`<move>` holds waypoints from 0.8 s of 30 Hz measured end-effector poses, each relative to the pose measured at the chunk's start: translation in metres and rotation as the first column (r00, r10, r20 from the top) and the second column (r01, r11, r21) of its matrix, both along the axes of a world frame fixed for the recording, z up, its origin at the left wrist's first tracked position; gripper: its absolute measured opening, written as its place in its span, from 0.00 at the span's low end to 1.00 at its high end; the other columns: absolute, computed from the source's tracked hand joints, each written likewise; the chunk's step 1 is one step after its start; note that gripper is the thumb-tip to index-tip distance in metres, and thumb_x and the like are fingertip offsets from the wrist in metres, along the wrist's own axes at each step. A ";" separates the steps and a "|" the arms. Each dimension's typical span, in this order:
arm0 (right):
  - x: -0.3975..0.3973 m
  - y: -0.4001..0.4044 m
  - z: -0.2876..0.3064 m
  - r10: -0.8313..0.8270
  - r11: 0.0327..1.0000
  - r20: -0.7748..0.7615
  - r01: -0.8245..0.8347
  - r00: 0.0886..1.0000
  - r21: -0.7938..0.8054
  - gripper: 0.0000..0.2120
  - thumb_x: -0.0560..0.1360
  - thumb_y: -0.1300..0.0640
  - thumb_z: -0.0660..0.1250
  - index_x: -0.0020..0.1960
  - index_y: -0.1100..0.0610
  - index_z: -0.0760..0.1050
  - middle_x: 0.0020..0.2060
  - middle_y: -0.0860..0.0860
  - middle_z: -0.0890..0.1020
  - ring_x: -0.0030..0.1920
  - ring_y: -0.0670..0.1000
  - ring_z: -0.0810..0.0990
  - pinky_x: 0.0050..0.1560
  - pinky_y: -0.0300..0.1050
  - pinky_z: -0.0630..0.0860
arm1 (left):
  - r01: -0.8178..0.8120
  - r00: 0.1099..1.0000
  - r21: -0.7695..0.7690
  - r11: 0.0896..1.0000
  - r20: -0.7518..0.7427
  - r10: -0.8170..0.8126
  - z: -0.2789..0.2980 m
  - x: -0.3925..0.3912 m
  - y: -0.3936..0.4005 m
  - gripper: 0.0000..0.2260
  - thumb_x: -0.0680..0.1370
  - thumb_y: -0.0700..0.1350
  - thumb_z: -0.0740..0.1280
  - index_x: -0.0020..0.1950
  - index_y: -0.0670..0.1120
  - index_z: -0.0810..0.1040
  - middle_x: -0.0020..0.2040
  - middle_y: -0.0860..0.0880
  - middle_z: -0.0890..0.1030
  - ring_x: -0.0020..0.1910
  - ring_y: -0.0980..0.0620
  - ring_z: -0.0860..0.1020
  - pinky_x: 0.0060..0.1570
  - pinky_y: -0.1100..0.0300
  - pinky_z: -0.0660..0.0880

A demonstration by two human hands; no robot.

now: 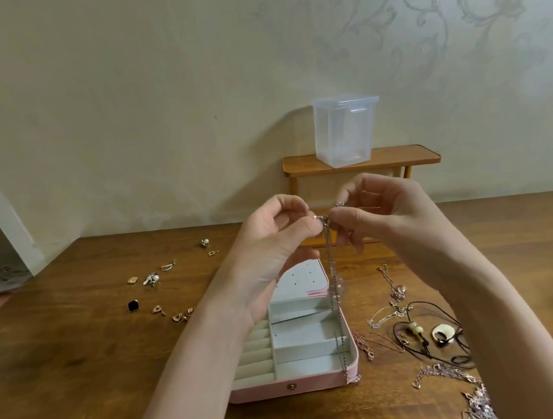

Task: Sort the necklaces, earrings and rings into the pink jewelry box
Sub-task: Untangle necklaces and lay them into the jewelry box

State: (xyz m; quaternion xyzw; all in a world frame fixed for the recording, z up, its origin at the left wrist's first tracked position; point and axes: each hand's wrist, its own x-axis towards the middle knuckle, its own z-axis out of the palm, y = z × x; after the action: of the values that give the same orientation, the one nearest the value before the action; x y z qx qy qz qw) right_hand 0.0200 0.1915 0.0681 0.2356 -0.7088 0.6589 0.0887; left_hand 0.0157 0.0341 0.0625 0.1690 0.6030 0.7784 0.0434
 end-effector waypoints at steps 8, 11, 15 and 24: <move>-0.004 -0.006 0.000 -0.279 0.930 -0.315 0.337 0.907 0.147 0.07 0.70 0.63 0.72 0.41 0.52 0.77 0.31 0.44 0.80 0.32 0.45 0.80 0.32 0.33 0.72 | -0.081 0.996 0.126 0.989 0.056 0.074 0.000 -0.002 0.002 0.10 0.73 0.30 0.64 0.41 0.44 0.72 0.31 0.51 0.78 0.30 0.57 0.78 0.30 0.68 0.75; -0.001 -0.004 0.004 -0.186 0.914 -0.431 0.316 0.883 0.255 0.03 0.69 0.60 0.73 0.40 0.52 0.81 0.36 0.46 0.81 0.36 0.46 0.80 0.37 0.33 0.73 | -0.093 0.991 0.177 0.980 0.109 0.074 0.003 -0.003 0.000 0.09 0.74 0.30 0.64 0.41 0.44 0.71 0.30 0.49 0.79 0.29 0.55 0.78 0.30 0.68 0.76; -0.001 -0.007 0.001 -0.129 0.854 -0.517 0.359 0.846 0.376 0.04 0.68 0.59 0.74 0.42 0.57 0.82 0.37 0.49 0.81 0.38 0.47 0.79 0.40 0.36 0.77 | -0.108 0.992 0.116 0.987 0.079 0.099 0.003 -0.002 0.000 0.08 0.74 0.32 0.65 0.41 0.44 0.72 0.30 0.50 0.80 0.29 0.56 0.78 0.34 0.65 0.78; -0.007 -0.016 -0.007 -0.068 0.721 -0.666 0.498 0.742 0.482 0.03 0.67 0.60 0.69 0.38 0.60 0.78 0.34 0.49 0.77 0.31 0.44 0.73 0.37 0.35 0.73 | -0.203 0.977 -0.084 0.976 0.042 0.207 -0.002 -0.007 -0.001 0.08 0.75 0.37 0.64 0.37 0.47 0.73 0.31 0.51 0.79 0.32 0.57 0.78 0.35 0.66 0.76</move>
State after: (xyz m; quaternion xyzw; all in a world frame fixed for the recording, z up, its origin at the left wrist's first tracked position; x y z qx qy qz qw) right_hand 0.0135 0.1757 0.0615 0.3307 -0.8486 0.2457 0.3318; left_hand 0.0085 0.0330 0.0600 0.0840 0.6462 0.7584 -0.0154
